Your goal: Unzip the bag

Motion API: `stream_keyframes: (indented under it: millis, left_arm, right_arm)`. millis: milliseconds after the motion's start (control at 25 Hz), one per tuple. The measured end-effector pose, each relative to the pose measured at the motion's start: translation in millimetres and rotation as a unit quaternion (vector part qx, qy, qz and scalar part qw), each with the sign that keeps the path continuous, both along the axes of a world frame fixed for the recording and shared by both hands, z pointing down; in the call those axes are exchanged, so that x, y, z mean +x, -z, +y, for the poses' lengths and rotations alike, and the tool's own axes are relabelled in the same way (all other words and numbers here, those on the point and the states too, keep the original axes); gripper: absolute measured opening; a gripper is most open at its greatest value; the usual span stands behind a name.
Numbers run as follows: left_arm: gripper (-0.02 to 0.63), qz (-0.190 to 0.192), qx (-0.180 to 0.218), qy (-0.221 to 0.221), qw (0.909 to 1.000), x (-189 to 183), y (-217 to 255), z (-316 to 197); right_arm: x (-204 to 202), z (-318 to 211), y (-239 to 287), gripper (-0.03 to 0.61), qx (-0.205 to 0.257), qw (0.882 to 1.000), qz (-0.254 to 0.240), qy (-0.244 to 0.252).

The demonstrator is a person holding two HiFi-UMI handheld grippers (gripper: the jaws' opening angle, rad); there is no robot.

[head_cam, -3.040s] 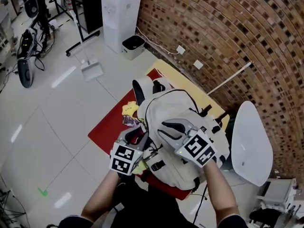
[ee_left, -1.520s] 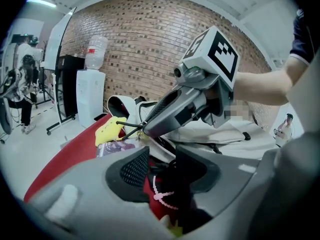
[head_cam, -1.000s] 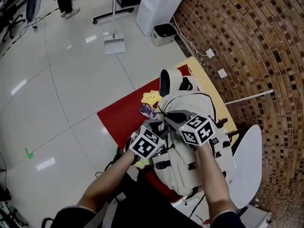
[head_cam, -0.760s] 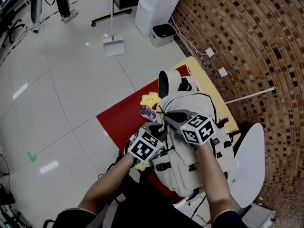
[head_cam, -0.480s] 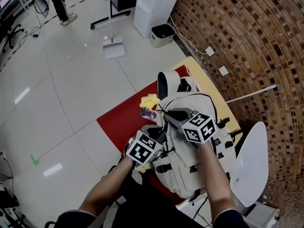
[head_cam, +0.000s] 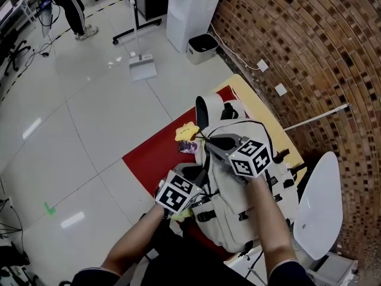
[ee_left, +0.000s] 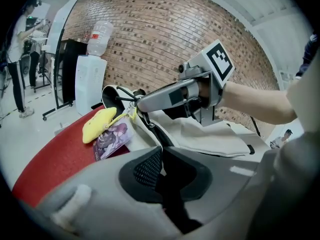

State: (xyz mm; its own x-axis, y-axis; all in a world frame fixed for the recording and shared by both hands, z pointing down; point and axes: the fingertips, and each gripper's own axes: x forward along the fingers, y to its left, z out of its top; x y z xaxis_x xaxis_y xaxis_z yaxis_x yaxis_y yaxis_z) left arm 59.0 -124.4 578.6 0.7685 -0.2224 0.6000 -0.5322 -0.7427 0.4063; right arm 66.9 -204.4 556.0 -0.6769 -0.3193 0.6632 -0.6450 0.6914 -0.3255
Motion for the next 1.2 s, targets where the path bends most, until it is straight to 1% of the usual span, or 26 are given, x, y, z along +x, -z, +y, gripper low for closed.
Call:
stream_keyframes:
  millis: [120,320,440,520,600,720,800,920,1080,1200]
  left_arm:
    - [0.012,0.001,-0.008,0.000,1.0000,-2.2,3.5,1.1]
    - [0.012,0.002,-0.020,-0.001,0.9998,-5.4,2.6,2.2]
    - [0.021,-0.018,0.000,-0.011,0.9998,-4.6,0.8,-0.3]
    - [0.049,-0.028,0.010,-0.018,0.9994,-3.7,1.5,-1.7]
    - [0.072,-0.027,0.020,-0.014,0.9993,-4.5,6.5,-7.9]
    - [0.078,-0.021,0.043,0.001,0.9988,-7.6,18.1,-26.3]
    - [0.086,-0.024,0.051,-0.002,0.9984,-4.2,18.9,-37.1]
    - [0.087,-0.021,0.034,-0.010,0.9991,6.1,9.7,-40.6]
    - [0.083,-0.010,0.011,0.002,0.9999,8.3,0.1,-37.9]
    - [0.028,-0.008,0.011,0.004,0.9999,2.6,0.2,-37.8]
  right_arm:
    - [0.1,-5.0,2.0,0.043,0.002,1.000,-0.009,0.003]
    - [-1.2,-5.9,7.1,0.043,0.021,0.999,-0.018,0.031]
    - [-4.6,-2.0,11.3,0.043,0.037,0.997,-0.019,0.057]
    - [-5.9,1.4,13.5,0.043,0.041,0.997,-0.021,0.067]
    - [-6.0,4.1,15.7,0.044,0.041,0.996,-0.024,0.073]
    - [-7.6,6.2,18.2,0.044,0.040,0.995,-0.030,0.081]
    - [-8.5,5.8,18.2,0.044,0.039,0.995,-0.033,0.082]
    - [-10.5,8.0,14.9,0.046,0.032,0.995,-0.033,0.085]
    - [-13.9,13.2,9.7,0.046,0.023,0.995,-0.030,0.095]
    - [-11.0,8.2,5.6,0.044,0.039,0.995,-0.015,0.089]
